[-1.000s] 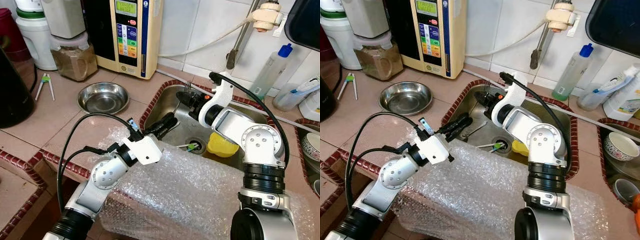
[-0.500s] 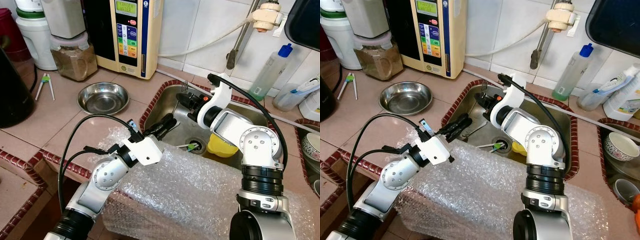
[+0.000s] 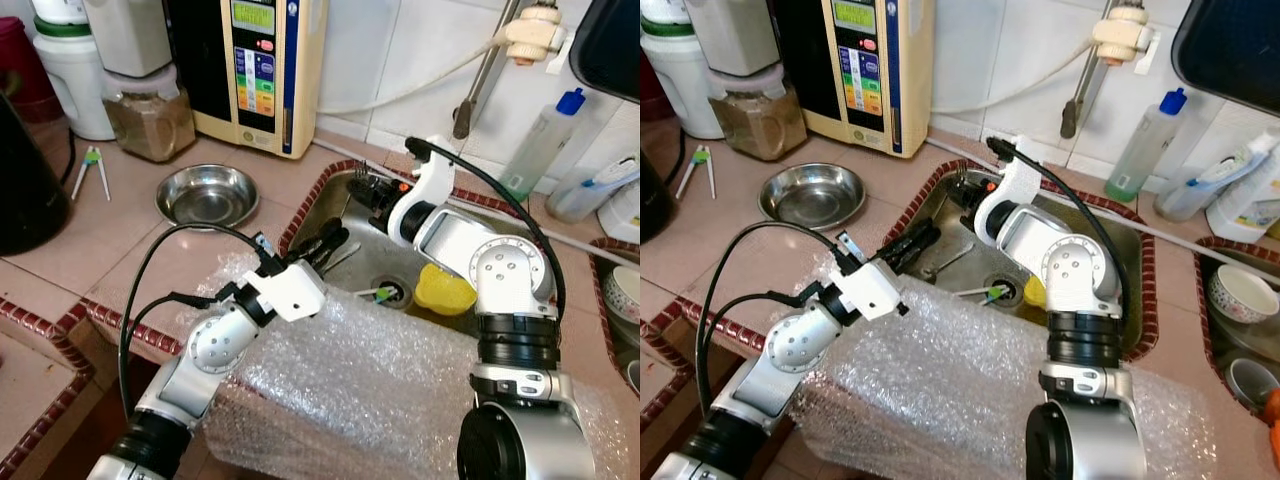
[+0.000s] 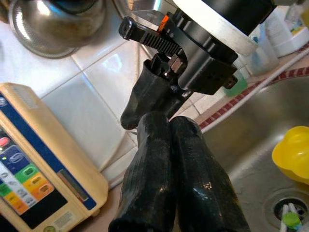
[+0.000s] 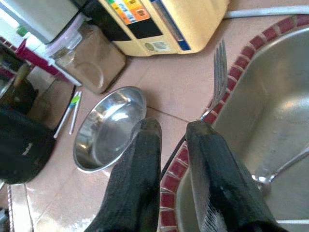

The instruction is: Kitchen organization

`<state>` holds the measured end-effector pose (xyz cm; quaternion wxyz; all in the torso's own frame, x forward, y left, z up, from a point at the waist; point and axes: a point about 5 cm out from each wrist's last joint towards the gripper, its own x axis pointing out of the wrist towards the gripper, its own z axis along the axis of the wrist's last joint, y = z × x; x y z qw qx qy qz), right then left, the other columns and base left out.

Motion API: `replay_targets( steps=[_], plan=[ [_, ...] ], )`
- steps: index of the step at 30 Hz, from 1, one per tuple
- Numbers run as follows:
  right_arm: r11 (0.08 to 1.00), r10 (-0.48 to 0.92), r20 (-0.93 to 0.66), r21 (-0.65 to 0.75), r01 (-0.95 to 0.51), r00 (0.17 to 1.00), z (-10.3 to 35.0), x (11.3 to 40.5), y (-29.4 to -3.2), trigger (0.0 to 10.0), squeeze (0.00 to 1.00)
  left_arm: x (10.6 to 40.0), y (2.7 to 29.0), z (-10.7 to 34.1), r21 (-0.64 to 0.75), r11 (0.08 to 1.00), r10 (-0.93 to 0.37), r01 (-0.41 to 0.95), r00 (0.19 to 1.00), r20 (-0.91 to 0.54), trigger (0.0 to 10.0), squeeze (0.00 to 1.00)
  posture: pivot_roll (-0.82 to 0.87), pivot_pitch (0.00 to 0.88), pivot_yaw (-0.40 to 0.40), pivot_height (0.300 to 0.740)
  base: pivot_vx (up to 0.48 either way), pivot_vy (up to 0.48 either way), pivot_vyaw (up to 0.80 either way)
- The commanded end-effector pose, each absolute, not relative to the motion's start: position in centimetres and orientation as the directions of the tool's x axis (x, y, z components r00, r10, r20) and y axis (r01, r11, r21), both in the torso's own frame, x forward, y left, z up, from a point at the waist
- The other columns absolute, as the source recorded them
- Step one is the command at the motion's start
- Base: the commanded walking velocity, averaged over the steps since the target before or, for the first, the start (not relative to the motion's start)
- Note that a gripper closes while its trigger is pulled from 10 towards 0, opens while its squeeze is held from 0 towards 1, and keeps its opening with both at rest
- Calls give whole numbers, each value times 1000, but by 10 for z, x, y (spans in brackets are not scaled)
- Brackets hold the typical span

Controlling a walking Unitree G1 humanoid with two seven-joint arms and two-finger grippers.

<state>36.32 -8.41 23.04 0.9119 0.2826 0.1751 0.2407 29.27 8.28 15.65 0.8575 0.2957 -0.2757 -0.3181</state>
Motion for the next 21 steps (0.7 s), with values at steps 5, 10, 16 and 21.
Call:
replay_targets(
  steps=[5,10,16,21],
  plan=[
    [706,602,-163,566,-426,782,248,367,-76,10000,1000,287,66,156,739,543,-778,399,570,264,0,0,76,35,-116,740,0,0,0],
    [734,594,-208,535,-419,777,247,372,-82,10000,1000,287,66,155,766,520,-786,378,564,255,0,0,71,36,-113,740,0,0,0],
    [796,553,-289,460,-393,782,238,375,-92,10000,0,290,67,155,772,520,-778,365,576,251,0,0,68,34,-112,740,0,0,0],
    [865,458,-279,357,-352,844,243,382,-106,10000,0,292,69,154,779,524,-763,343,596,251,0,0,69,33,-113,740,0,0,0]
  ],
)
